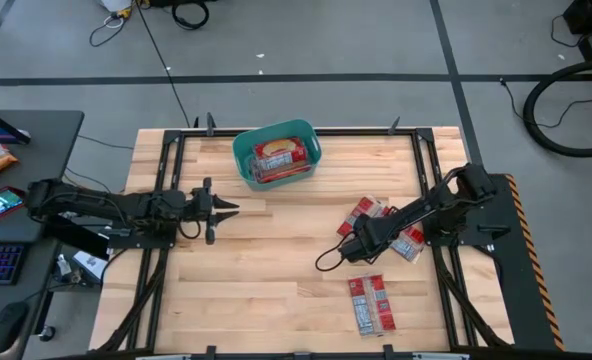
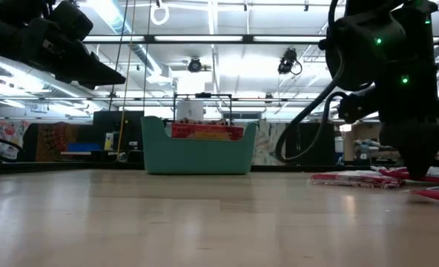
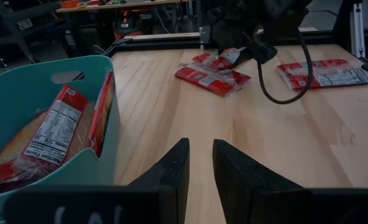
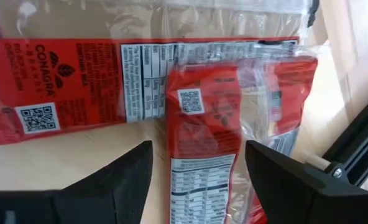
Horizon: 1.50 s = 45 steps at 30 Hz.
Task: Sort popcorn bags into baskets
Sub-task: Put the red popcorn bag into the green bin
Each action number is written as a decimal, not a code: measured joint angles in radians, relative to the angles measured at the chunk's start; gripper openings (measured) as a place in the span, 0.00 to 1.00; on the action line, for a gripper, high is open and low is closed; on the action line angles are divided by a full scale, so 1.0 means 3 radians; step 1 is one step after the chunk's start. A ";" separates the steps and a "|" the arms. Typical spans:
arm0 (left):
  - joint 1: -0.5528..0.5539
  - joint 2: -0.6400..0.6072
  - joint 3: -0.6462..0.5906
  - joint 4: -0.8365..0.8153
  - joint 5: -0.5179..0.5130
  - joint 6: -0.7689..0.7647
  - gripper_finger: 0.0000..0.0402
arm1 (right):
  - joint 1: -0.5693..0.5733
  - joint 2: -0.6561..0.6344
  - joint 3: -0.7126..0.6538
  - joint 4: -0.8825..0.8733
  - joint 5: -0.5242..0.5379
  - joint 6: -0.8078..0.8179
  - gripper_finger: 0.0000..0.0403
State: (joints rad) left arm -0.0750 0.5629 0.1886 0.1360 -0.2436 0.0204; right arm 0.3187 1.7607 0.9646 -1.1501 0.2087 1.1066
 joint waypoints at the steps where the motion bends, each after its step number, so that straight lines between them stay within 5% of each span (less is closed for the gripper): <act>1: 0.0000 0.0000 0.0000 0.0000 0.0000 0.0000 0.19 | 0.0000 -0.0001 0.0001 0.0000 0.0001 0.0001 0.65; 20: 0.0000 0.0000 0.0000 -0.0004 0.0000 -0.0004 0.19 | 0.0003 -0.0001 -0.0272 0.0281 0.0158 -0.0019 0.50; 31: 0.0000 0.0000 0.0000 -0.0005 0.0000 -0.0005 0.19 | 0.0016 0.0009 -0.0267 0.0478 0.0216 -0.0286 0.13; 35: 0.0000 0.0000 0.0000 -0.0005 0.0000 -0.0003 0.19 | 0.0043 0.0031 -0.0147 0.0473 0.0377 -0.0450 0.03; 45: 0.0000 0.0000 0.0000 0.0005 0.0000 -0.0004 0.19 | 0.0001 0.0028 0.0707 0.0015 0.0778 -0.0976 0.01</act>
State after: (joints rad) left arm -0.0750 0.5629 0.1886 0.1375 -0.2436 0.0193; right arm 0.3191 1.7691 1.1768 -1.1456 0.4421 0.8138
